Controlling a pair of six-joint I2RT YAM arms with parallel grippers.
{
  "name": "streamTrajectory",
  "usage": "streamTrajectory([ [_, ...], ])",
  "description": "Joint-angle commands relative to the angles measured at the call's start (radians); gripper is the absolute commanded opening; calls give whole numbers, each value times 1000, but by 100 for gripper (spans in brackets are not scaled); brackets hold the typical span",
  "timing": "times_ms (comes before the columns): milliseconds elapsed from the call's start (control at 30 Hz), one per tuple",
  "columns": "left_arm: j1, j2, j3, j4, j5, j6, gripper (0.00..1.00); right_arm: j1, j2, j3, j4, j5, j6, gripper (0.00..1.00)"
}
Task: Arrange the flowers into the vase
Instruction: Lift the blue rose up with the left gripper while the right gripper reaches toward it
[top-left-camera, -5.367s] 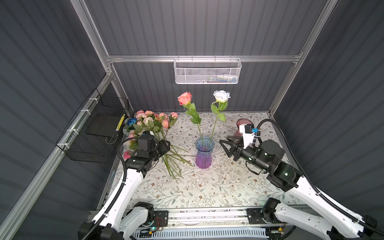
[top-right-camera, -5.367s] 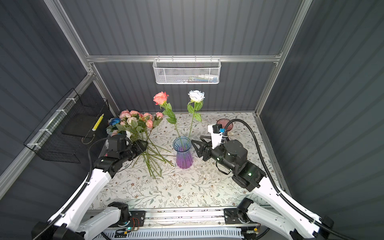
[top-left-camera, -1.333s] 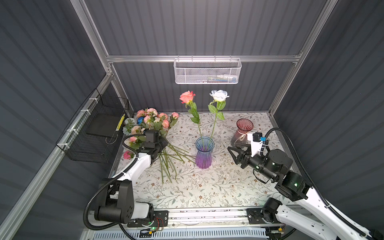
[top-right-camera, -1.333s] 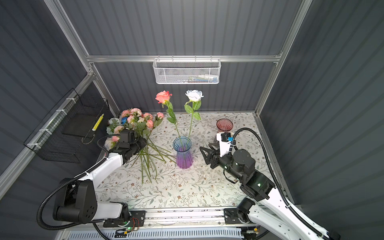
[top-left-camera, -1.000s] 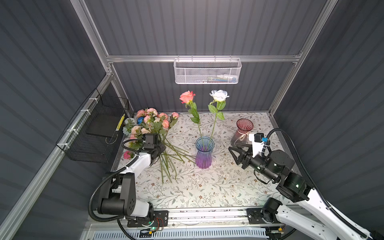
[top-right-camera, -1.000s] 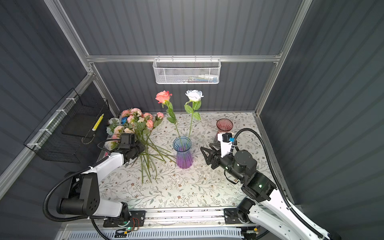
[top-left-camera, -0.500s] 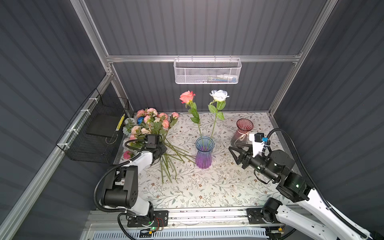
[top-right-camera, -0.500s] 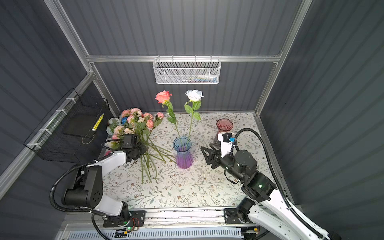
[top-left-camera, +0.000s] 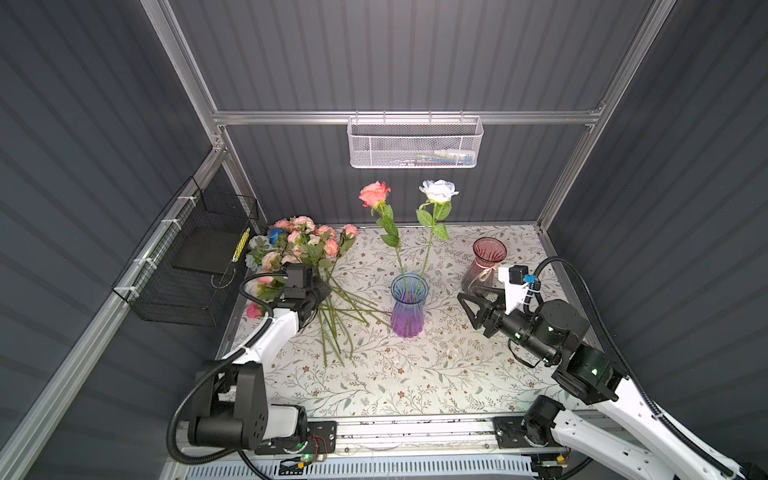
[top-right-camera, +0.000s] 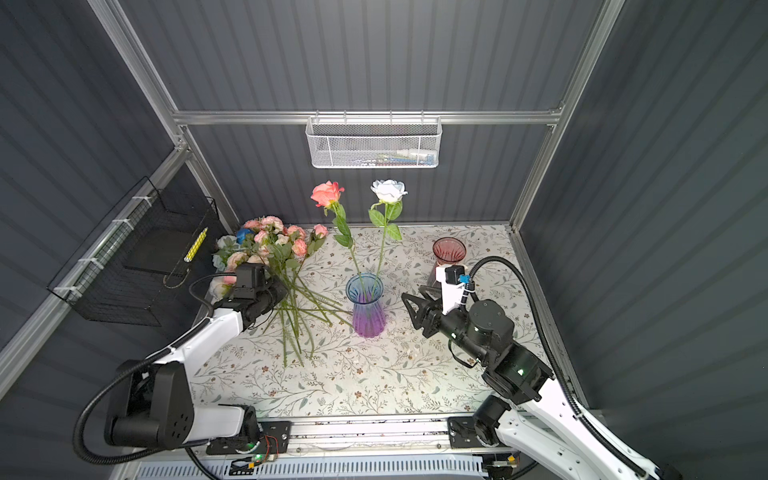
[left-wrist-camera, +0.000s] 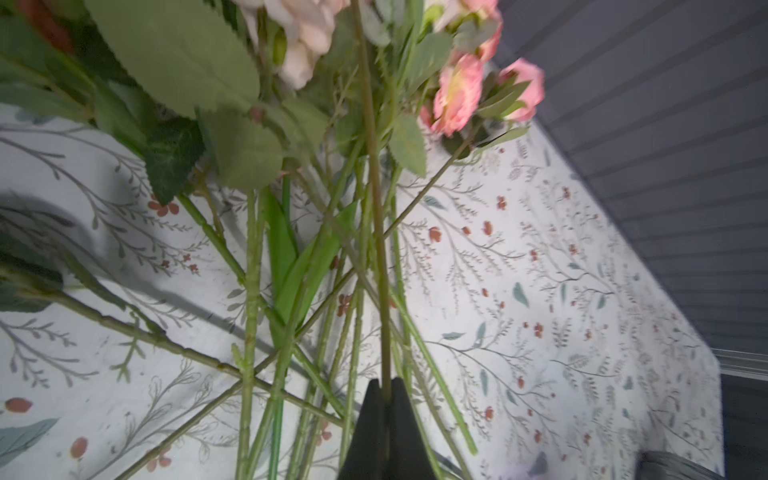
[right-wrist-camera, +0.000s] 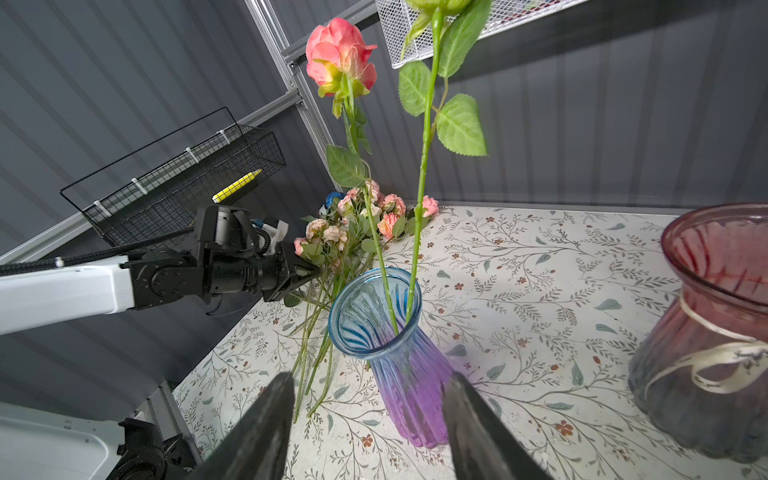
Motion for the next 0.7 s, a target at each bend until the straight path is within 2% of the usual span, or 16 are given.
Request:
streamTrajectory([
  [0,-8,-100,61,-61,16,19,0,-4,-7,10,0,0,-3,60],
  [100,-19,-180,103,-99,39,28,0,-5,-6,22,-5,-1,-2,61],
  [233,-28,-273,160,-109,137,40,0,-5,-9,48,-15,-20,-1,62],
  [333,-33,-328,203,-104,254,61,0,-5,-9,86,-26,-77,-9,64],
  [500,-33,-413,252,-83,506,103,0,-4,21,185,-45,-189,-14,59],
  [667,-33,-487,222,26,746,115,0,7,159,351,-43,-332,14,61],
])
